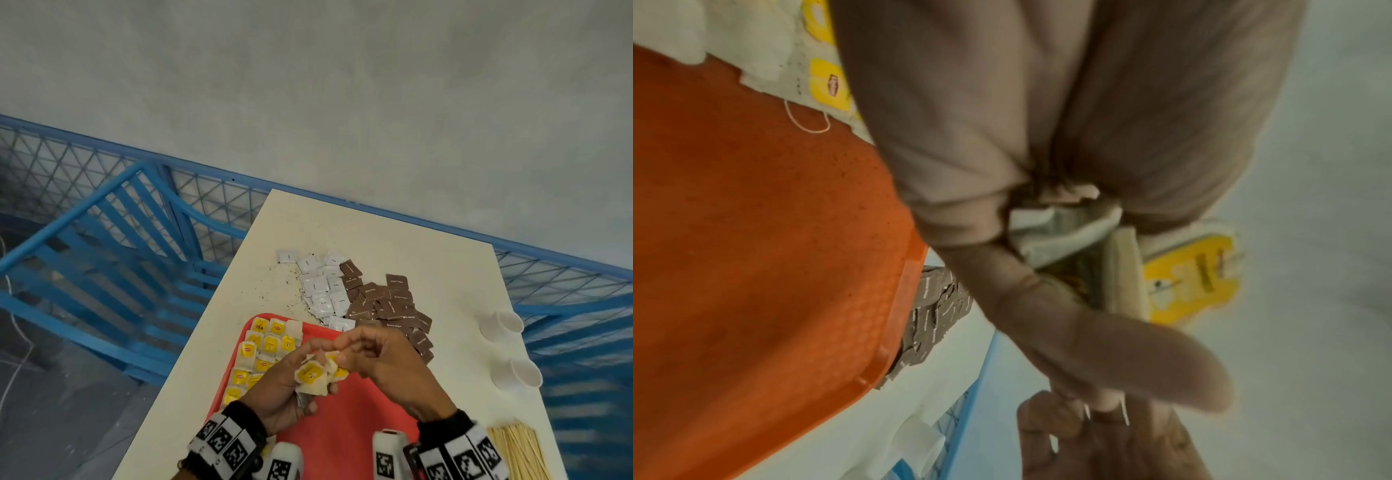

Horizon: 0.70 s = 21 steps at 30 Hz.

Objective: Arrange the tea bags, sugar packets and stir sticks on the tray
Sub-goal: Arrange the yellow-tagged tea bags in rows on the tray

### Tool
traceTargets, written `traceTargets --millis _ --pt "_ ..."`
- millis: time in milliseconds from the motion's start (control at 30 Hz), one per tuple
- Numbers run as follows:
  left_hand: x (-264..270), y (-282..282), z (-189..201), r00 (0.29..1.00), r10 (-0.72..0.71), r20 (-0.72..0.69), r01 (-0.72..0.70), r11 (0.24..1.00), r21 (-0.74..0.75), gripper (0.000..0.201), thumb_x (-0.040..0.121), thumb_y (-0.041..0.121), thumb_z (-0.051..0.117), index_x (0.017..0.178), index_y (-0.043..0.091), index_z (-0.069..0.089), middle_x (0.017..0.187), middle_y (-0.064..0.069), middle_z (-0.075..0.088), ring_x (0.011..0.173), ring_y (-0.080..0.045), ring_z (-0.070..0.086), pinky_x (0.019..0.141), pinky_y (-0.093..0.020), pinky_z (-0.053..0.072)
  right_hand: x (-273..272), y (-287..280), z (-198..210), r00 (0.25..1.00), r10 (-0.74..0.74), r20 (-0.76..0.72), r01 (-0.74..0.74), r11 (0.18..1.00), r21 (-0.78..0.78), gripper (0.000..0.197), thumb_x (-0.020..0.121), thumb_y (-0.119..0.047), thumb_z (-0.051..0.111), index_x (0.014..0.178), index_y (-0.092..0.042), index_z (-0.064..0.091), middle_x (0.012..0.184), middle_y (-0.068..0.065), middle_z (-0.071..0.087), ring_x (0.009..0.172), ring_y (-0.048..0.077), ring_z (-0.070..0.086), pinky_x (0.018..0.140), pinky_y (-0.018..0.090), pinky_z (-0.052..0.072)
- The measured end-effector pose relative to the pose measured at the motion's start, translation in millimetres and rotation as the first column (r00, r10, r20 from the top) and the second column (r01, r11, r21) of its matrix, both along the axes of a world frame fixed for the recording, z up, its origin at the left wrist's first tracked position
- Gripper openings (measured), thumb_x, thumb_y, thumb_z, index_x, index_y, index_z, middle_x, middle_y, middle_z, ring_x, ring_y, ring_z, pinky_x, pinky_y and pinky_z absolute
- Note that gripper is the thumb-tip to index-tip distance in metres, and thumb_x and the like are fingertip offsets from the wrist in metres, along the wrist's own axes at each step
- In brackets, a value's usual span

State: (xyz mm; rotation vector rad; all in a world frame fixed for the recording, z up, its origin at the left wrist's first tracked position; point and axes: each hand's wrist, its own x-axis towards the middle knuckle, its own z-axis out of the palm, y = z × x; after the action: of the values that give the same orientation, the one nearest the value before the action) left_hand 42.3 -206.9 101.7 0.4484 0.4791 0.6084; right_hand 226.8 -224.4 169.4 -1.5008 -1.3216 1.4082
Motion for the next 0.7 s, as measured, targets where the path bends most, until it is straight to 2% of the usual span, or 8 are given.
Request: traceTargets --millis 67,133,267,367,433,533,633,700 --pt "-1.2 -0.5 3.1 0.999 0.025 0.041 -0.023 0.999 -0.046 0.063 0.054 0.018 0.098 0.107 0.009 0.066 0.086 -0.019 0.065 0.066 -0.024 0.07 0.034 -0.026 0.051 0.1 -3.2 4.1 0.998 -0.044 -0.04 0.046 0.999 0.027 0.014 0.08 -0.002 0.078 0.092 -0.01 0.074 0.073 0.0 0.07 0.065 0.006 0.061 0.059 0.013 0.045" --pt "-0.4 0.2 6.4 0.995 0.043 0.087 -0.033 0.993 -0.111 0.061 0.054 0.022 0.099 0.105 0.009 0.07 0.087 -0.023 0.067 0.067 -0.026 0.071 0.036 -0.028 0.054 -0.7 -5.0 8.0 0.996 -0.087 -0.02 0.088 0.994 0.07 0.013 0.082 -0.001 0.076 0.092 -0.01 0.075 0.073 0.0 0.068 0.064 0.005 0.059 0.06 0.014 0.045" --pt "4.3 2.1 6.7 0.987 0.012 0.16 0.021 0.979 -0.205 0.07 0.074 0.051 0.079 0.124 0.004 0.063 0.099 -0.021 0.068 0.077 -0.028 0.074 0.047 -0.033 0.059 -7.7 -6.4 14.5 0.979 -0.095 0.178 0.055 0.975 0.216 0.011 0.085 -0.01 0.076 0.086 -0.021 0.076 0.071 0.001 0.066 0.063 0.005 0.055 0.061 0.017 0.047" --pt "10.5 2.9 6.3 0.985 -0.026 0.169 0.06 0.979 -0.197 0.081 0.078 0.059 0.071 0.137 0.006 0.055 0.118 -0.014 0.064 0.084 -0.022 0.073 0.054 -0.032 0.061 -16.4 -8.7 17.2 0.964 -0.066 0.257 -0.009 0.96 0.279 0.009 0.085 -0.014 0.077 0.082 -0.022 0.075 0.069 -0.001 0.067 0.057 0.002 0.054 0.055 0.015 0.044" --pt "14.0 2.2 7.3 0.993 -0.043 0.107 0.059 0.987 -0.149 0.072 0.075 0.051 0.079 0.13 0.006 0.064 0.113 -0.012 0.066 0.08 -0.017 0.073 0.051 -0.026 0.059 -19.1 -9.8 15.4 0.956 -0.057 0.288 -0.027 0.96 0.277 0.014 0.084 -0.009 0.076 0.085 -0.023 0.073 0.071 0.0 0.067 0.057 0.001 0.055 0.054 0.014 0.045" --pt "12.5 0.4 5.8 1.0 -0.02 0.0 0.02 0.997 -0.074 0.055 0.068 0.029 0.092 0.114 0.006 0.071 0.089 -0.011 0.066 0.067 -0.016 0.07 0.04 -0.022 0.053 -10.7 -7.5 13.3 0.966 -0.115 0.232 0.055 0.967 0.251 0.027 0.083 0.0 0.072 0.092 -0.025 0.073 0.076 0.003 0.066 0.065 0.005 0.055 0.06 0.015 0.047" --pt "2.7 2.5 4.5 0.995 -0.024 -0.101 0.024 1.0 0.002 0.04 0.068 0.021 0.091 0.1 0.01 0.07 0.081 -0.009 0.061 0.063 -0.017 0.066 0.036 -0.021 0.048 3.9 -3.1 21.5 0.981 -0.18 0.066 0.161 0.96 0.227 0.028 0.084 0.006 0.07 0.097 -0.019 0.073 0.078 0.006 0.065 0.069 0.012 0.057 0.064 0.017 0.048" --pt "-6.1 5.5 4.4 0.972 -0.025 -0.235 0.047 0.995 0.09 0.026 0.08 0.015 0.082 0.102 0.009 0.068 0.073 -0.009 0.058 0.057 -0.016 0.062 0.037 -0.022 0.048 11.3 -1.7 29.0 0.983 -0.175 0.057 0.156 0.955 0.253 0.026 0.085 0.005 0.07 0.099 -0.018 0.07 0.076 0.002 0.067 0.067 0.016 0.063 0.067 0.022 0.051"
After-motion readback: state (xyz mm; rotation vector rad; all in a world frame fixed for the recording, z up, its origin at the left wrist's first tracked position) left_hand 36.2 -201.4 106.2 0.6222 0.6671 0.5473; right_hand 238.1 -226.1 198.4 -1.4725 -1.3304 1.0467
